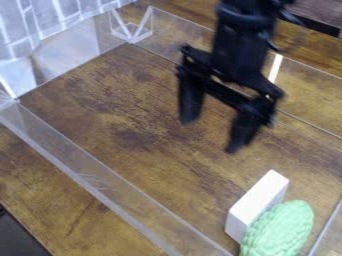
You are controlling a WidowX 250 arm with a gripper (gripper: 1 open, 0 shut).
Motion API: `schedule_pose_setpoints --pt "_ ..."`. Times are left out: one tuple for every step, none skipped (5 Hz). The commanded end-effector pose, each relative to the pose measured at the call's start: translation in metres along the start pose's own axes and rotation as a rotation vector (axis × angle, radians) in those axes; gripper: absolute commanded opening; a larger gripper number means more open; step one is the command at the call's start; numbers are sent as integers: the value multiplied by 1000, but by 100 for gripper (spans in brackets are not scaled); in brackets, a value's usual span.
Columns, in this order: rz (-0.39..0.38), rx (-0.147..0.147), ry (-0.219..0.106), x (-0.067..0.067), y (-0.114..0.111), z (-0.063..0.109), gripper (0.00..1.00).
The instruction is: Put the white object in the blue tray
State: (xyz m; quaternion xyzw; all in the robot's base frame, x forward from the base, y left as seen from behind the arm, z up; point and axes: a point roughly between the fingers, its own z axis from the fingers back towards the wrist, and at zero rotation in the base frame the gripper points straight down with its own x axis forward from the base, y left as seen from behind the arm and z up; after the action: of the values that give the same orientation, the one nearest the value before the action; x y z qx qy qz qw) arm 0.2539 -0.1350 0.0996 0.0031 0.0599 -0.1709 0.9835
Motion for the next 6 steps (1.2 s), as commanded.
schedule_pose_setpoints --pt "-35 9 -21 11 -20 -2 100" --pt "-66 -2 -23 21 -24 -24 100" --pt "-129 -19 -18 21 -22 -32 100" --pt "-138 -29 -8 21 -17 -39 100" --pt "-139 -29 -4 23 -10 -44 100" --pt "-151 -28 -3 25 -8 -48 100"
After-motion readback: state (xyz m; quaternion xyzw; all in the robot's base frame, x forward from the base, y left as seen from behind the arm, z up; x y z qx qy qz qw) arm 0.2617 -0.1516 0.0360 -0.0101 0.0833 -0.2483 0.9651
